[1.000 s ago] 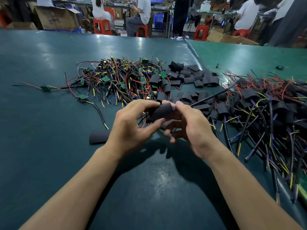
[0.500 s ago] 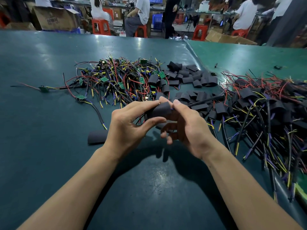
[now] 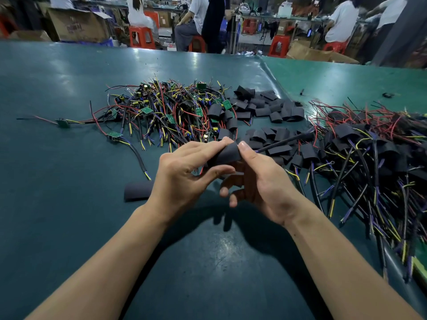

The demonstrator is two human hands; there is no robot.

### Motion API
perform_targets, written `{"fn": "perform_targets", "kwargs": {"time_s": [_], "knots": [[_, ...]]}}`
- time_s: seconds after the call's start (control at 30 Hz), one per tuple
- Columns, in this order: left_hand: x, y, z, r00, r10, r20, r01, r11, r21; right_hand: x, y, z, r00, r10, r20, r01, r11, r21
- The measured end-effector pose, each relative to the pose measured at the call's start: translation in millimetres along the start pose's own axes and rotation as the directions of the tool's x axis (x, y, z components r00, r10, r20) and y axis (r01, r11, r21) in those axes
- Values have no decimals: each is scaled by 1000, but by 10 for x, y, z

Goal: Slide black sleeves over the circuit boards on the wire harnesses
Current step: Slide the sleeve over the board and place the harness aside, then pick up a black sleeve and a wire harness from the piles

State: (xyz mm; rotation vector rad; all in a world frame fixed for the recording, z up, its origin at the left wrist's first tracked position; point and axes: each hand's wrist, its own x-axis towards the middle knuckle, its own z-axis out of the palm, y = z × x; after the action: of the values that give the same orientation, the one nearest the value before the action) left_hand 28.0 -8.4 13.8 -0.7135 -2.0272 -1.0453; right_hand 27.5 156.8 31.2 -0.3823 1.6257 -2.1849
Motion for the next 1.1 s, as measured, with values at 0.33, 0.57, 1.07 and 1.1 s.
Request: {"fn": "perform_targets", "kwargs": {"time_s": [0.33,0.57,1.07,1.1], "knots": [[1,-66,-10,994,84,72,-92,988,121,5,30,-30,944,-300,-136,175,807,-565],[11,-144,-38,990,-62,-130,89,971,220,-16,-282,-373,536,-434,-725,371,892,-260],[-29,-312,-37,846,-530,-60,469,686,556,115,-84,-475,685,-195,-701,43,972,-229],[-11,-302,-45,841,-528,-121,512,702,495,119,-69,-462,690,-203,-694,30,967,-253]]}}
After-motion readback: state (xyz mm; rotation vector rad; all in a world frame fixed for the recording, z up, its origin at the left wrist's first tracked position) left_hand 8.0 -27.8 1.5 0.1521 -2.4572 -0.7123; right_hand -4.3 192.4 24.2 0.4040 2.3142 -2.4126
